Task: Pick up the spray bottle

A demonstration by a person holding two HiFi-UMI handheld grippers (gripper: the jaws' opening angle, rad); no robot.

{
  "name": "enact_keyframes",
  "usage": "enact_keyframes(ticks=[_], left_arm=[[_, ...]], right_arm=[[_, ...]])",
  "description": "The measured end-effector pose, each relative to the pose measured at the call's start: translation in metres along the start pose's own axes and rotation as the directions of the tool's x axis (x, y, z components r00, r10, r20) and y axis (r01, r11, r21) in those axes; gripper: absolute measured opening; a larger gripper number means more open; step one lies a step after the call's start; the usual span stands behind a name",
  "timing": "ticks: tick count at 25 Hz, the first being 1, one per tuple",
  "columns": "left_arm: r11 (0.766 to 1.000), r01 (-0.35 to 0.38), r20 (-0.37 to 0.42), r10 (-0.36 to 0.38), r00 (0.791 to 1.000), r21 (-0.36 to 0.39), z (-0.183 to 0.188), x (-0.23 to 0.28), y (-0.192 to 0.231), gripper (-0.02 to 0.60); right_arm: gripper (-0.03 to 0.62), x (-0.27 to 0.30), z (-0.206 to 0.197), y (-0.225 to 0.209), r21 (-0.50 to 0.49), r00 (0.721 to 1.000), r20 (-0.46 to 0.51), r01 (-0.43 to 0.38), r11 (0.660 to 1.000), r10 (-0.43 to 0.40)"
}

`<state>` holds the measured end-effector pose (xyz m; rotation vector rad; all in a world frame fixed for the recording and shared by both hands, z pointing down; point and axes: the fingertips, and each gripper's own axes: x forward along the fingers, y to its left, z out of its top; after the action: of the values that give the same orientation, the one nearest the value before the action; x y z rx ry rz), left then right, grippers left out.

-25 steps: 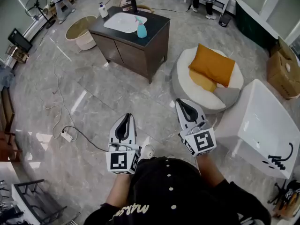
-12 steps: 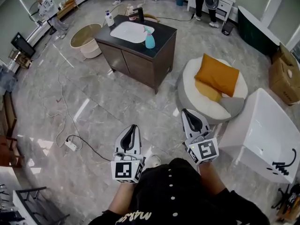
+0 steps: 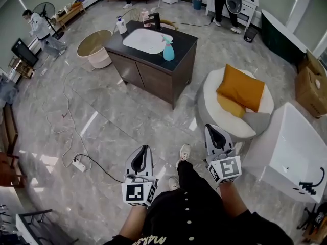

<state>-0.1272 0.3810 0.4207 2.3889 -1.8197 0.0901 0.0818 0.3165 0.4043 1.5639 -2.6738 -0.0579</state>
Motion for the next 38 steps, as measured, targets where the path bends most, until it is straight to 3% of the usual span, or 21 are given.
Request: enact_keyframes(ticks=[13, 22, 30, 38], left_arm=[[0.999, -0.051, -0.003, 0.051, 0.999, 0.01, 0.018, 0.136, 0.06, 0.028], [0.997, -0.078, 0.033, 0.078, 0.996, 0.015, 0.046, 0.236, 0.073, 0.028], [0.996, -0.087, 0.029, 0.086, 0.996, 0.016, 0.055, 0.284, 0.068, 0.028], [0.997, -0.081, 0.007, 0.081, 0.997, -0.007, 0.043, 0.342, 0.093, 0.028]], right_arm=[[-0.005, 0.143, -0.008, -0.055, 0.001, 0.999, -0.01, -0.034, 0.999, 0.034], [-0.005, 0.223, 0.004, -0.112, -0.023, 0.996, 0.018, -0.091, 0.996, 0.091], [-0.005, 0.265, -0.006, -0.142, -0.002, 0.993, 0.007, -0.116, 0.993, 0.116], [-0.005, 0.32, -0.024, -0.159, 0.001, 0.991, -0.013, -0.133, 0.991, 0.133]])
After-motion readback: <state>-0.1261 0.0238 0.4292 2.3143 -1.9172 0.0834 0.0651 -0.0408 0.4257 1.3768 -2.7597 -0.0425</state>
